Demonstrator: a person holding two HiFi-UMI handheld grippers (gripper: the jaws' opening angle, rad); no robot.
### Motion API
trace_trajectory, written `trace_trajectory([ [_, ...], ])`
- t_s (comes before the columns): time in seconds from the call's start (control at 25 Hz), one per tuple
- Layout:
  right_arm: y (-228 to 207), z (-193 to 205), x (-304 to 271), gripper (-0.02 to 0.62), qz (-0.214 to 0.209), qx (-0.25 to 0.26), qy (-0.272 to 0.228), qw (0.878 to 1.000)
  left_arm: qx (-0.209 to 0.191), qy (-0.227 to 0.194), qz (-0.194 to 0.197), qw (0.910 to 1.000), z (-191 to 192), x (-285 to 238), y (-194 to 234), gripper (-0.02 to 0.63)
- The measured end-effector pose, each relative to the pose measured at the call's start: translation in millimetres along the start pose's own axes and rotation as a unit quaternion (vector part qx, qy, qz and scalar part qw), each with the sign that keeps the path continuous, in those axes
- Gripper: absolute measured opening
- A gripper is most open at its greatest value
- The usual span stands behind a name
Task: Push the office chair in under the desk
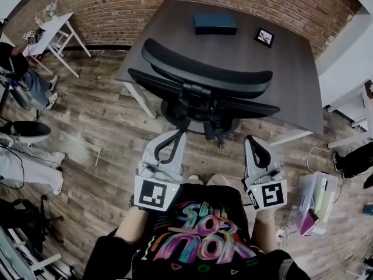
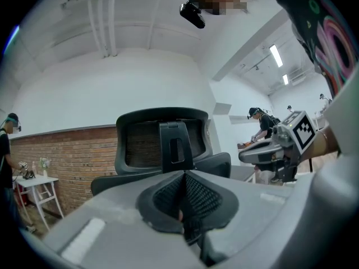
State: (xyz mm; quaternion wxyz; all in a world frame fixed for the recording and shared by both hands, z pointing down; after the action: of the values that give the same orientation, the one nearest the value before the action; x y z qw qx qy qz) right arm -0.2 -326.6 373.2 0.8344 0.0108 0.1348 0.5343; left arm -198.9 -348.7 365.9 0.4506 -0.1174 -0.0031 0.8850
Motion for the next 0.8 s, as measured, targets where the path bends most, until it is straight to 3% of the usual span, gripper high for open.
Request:
trace_trajectory([
  [0.8,-4.8,-3.0,5.2,-0.001,-0.008,-0.005,0.001,1.000,-0.001,-0.001,-0.008,1.0000,-1.5,3.7,3.5,0.002],
])
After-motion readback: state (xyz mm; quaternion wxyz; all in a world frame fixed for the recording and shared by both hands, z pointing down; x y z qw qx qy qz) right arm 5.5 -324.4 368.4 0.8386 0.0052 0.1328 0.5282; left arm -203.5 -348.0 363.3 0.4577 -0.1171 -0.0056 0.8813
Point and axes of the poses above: the fingertips, and each gripper's own axes: x backward along the fingers, y to its left, z out of its underside, the point moved 3 cm from there along x, backward along the fingers, and after that the axes turned 8 degrees about y, right-handed, at the moved point
